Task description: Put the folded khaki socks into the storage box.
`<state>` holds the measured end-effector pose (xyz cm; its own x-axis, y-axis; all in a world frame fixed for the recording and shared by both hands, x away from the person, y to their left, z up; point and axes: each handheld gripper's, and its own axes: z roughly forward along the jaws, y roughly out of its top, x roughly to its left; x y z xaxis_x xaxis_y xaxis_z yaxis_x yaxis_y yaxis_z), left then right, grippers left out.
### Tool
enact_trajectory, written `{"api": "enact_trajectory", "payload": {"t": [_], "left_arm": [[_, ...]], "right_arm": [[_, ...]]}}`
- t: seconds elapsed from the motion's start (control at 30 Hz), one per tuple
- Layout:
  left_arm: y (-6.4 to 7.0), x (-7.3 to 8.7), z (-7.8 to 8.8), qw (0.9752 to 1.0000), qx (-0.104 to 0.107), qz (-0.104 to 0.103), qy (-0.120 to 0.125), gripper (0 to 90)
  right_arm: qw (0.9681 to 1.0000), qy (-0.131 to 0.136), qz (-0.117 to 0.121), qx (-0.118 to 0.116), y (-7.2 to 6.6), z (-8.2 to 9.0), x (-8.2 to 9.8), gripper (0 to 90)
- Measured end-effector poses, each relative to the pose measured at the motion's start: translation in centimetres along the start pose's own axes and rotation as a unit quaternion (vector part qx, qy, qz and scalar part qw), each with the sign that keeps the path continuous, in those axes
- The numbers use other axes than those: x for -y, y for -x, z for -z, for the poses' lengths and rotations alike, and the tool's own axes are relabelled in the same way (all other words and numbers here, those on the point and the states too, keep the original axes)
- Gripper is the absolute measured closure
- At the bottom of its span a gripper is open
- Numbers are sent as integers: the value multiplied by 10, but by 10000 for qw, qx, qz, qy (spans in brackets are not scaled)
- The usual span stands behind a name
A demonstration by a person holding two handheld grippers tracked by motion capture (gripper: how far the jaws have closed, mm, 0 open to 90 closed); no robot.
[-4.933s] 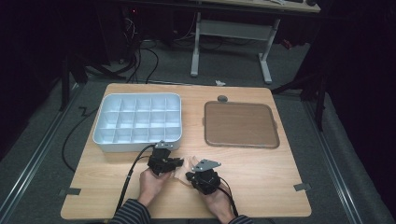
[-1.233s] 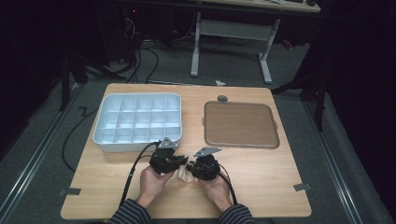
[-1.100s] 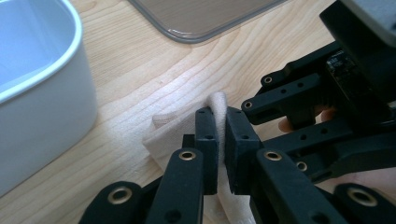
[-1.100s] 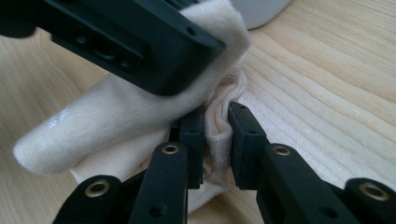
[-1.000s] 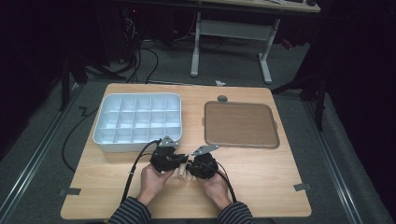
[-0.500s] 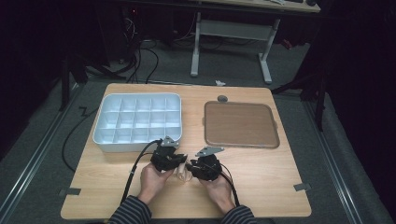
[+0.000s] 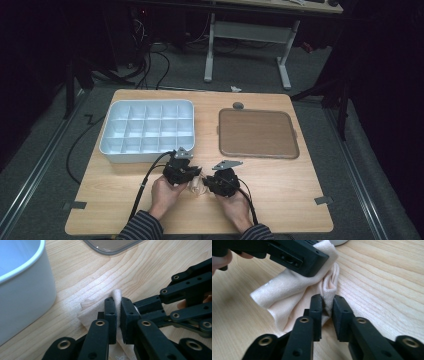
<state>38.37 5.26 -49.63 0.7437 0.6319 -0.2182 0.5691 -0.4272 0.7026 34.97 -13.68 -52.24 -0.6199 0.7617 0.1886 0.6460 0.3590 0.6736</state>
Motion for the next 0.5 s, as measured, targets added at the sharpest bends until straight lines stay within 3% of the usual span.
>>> {"api": "enact_trajectory", "payload": {"t": [0.27,0.5], "left_arm": [[-1,-1,5,10000,-35,-17,87,850],[-9,0,-3,9999,-18,95,43,849]], "right_arm": [[9999,-52,152,44,0,-10,-9,822],[9998,-82,146,-117,2,-17,-15,822]]}}
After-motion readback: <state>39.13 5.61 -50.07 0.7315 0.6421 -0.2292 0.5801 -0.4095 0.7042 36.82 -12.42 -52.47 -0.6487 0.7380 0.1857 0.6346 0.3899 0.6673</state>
